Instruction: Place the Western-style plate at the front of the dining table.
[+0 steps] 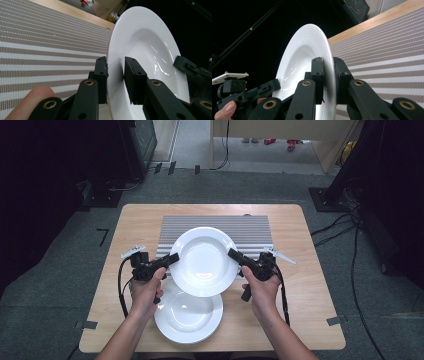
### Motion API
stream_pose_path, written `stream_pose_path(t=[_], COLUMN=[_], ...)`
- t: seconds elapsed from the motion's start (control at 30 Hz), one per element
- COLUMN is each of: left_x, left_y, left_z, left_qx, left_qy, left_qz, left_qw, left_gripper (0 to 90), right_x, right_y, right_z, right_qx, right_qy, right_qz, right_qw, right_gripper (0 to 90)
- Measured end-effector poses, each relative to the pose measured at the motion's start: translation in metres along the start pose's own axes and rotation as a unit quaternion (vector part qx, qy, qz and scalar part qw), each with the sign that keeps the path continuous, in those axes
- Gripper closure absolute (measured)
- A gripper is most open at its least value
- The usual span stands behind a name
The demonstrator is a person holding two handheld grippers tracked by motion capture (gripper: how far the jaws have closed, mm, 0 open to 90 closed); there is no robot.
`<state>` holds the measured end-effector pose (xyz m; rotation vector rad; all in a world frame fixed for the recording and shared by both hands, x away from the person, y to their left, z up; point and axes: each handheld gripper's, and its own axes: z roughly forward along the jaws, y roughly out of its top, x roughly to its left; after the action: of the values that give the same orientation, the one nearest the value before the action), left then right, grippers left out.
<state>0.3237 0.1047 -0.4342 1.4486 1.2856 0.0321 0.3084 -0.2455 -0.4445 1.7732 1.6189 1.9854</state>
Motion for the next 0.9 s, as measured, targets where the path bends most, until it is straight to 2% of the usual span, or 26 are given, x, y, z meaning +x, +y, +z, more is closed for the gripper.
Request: stream_pose_path(t=[0.37,0.67,0.73,0.8,0.9], left_x=[0.007,0.010,0.012,0.012,0.015], left_y=[0.024,0.037,0.040,0.042,0.045], left_z=[0.033,0.056,0.063,0.066,0.075], left_qx=[0.013,0.025,0.027,0.029,0.035], left_qy=[0.009,0.025,0.030,0.031,0.035], left_qz=[-0.003,-0.003,-0.009,-0.011,-0.015], left_qw=[0.9999,0.9994,0.9991,0.9990,0.9987], left_gripper=[74.0,72.6,72.5,72.6,72.5], right_x=[-0.019,-0.030,-0.034,-0.039,-0.044], right_y=[0.021,0.038,0.041,0.043,0.046], right_z=[0.020,0.033,0.036,0.038,0.042], right_qx=[-0.001,0.002,0.004,-0.001,0.002], right_qy=[-0.013,-0.028,-0.026,-0.025,-0.028], right_qz=[0.021,0.022,0.028,0.045,0.046], right_qw=[0.9997,0.9994,0.9993,0.9987,0.9985], right_gripper=[81.7,81.9,82.2,82.5,82.4])
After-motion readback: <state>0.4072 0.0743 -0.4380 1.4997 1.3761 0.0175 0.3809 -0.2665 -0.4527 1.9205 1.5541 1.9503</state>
